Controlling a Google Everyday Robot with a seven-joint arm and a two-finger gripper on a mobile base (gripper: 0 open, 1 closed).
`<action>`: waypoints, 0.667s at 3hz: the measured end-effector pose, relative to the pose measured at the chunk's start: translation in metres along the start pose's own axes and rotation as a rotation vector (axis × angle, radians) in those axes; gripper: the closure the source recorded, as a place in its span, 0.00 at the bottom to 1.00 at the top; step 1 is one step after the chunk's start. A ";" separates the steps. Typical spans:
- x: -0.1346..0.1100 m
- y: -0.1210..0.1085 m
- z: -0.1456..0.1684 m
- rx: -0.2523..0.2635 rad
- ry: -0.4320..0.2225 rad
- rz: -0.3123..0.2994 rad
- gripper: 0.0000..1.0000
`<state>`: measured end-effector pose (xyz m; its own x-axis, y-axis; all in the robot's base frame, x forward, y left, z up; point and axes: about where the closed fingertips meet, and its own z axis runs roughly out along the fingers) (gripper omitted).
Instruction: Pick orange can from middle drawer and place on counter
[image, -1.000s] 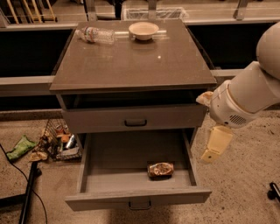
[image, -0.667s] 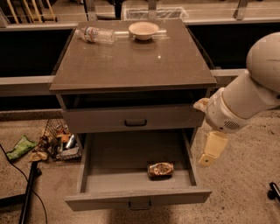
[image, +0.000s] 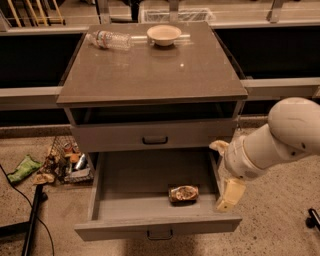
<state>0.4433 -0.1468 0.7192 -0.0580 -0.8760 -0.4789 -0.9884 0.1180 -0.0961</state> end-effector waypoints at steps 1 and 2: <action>0.016 0.000 0.043 -0.041 -0.054 -0.019 0.00; 0.031 0.001 0.096 -0.126 -0.108 -0.016 0.00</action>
Offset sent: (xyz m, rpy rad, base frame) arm 0.0236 0.0270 -0.1449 0.1663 0.1388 0.1287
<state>0.4544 -0.1290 0.6202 -0.0336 -0.8212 -0.5696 -0.9992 0.0393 0.0024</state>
